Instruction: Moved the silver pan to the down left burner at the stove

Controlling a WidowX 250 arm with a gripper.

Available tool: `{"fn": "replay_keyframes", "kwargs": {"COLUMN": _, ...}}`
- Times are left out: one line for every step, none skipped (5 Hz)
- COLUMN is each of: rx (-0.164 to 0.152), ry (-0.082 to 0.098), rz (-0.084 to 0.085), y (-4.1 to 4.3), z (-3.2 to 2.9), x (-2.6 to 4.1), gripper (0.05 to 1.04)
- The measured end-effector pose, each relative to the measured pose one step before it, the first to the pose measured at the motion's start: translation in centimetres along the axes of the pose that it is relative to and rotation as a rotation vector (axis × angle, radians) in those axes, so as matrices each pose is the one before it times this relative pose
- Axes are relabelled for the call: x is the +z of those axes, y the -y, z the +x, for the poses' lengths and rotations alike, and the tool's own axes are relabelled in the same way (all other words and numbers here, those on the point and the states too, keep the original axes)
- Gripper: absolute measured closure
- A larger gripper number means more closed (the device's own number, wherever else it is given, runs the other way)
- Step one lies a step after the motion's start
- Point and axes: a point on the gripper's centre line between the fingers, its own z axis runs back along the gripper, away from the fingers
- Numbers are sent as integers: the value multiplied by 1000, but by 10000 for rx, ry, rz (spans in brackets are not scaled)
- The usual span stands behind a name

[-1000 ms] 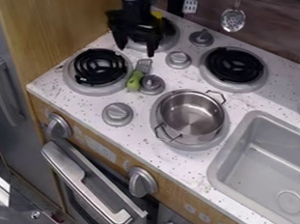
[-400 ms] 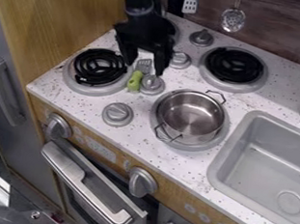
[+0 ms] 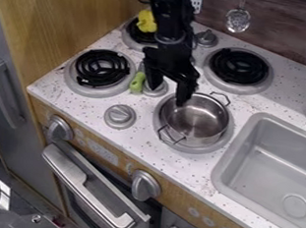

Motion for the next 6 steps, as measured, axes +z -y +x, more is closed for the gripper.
{"fn": "replay_keyframes", "kwargs": {"rx": -174, "ry": -655, "rz": -46, "y": 1054, "z": -644, "x": -2373, "gripper": 83}}
{"fn": "replay_keyframes", "kwargs": {"rx": 269, "ry": -304, "rz": -45, "y": -134, "z": 670, "x": -1145, "gripper": 118}}
{"fn": "replay_keyframes", "kwargs": {"rx": 176, "ry": 73, "rz": 111, "y": -333, "z": 337, "x": 78, "gripper": 385}}
{"fn": "replay_keyframes", "kwargs": {"rx": 156, "ry": 0, "rz": 88, "y": -406, "z": -52, "x": 52, "gripper": 695}}
{"fn": "replay_keyframes", "kwargs": {"rx": 459, "ry": 35, "rz": -147, "y": -800, "z": 200, "x": 303, "gripper": 917}}
{"fn": "replay_keyframes", "kwargs": {"rx": 1361, "ry": 637, "rz": -55, "y": -4341, "z": 1819, "x": 1884, "gripper": 999}}
